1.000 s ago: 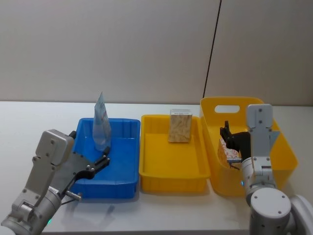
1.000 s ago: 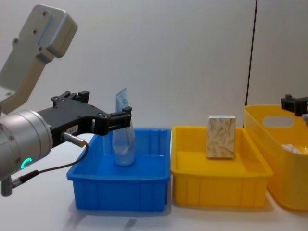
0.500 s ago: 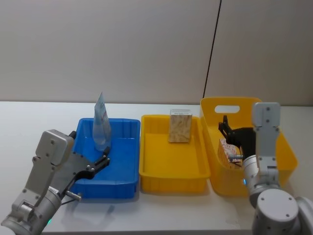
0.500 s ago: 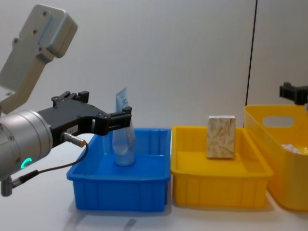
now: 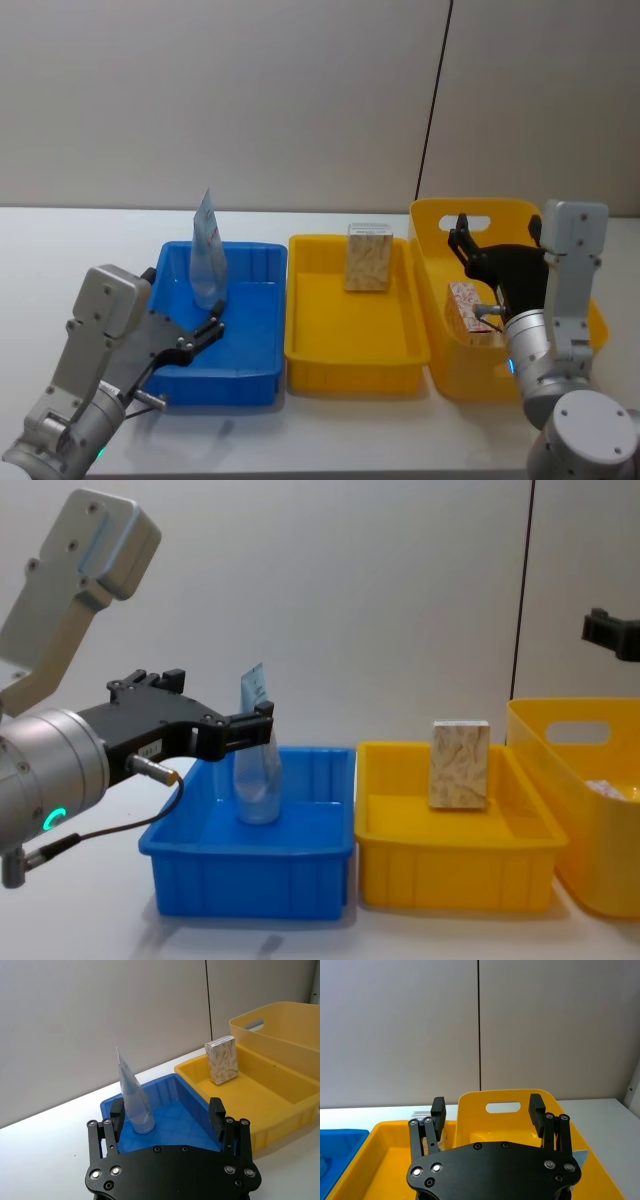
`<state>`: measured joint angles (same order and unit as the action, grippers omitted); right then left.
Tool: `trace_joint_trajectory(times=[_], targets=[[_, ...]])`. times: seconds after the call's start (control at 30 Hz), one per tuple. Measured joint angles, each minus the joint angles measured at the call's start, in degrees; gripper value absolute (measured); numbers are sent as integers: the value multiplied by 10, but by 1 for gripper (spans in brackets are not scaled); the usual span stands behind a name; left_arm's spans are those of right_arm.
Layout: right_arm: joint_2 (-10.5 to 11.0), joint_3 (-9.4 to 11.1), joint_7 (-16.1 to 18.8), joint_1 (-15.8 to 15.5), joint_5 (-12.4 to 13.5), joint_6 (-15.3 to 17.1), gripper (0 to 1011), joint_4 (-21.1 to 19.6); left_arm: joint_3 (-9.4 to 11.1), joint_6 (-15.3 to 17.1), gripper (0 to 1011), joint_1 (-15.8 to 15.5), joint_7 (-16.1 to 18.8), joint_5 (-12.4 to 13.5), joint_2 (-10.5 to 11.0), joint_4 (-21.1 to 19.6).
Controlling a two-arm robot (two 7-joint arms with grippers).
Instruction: Bimanual collaborative sorting of washing and personal care products
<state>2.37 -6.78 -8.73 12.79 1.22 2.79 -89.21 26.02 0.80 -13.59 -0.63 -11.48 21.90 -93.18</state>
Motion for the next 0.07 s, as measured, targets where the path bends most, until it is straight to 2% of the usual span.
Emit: trace_joint_trajectory(times=[0.07], targets=[[5,-1,3,-4,4,0,1003,-3,0,0,1001,0,0,0,0,0]])
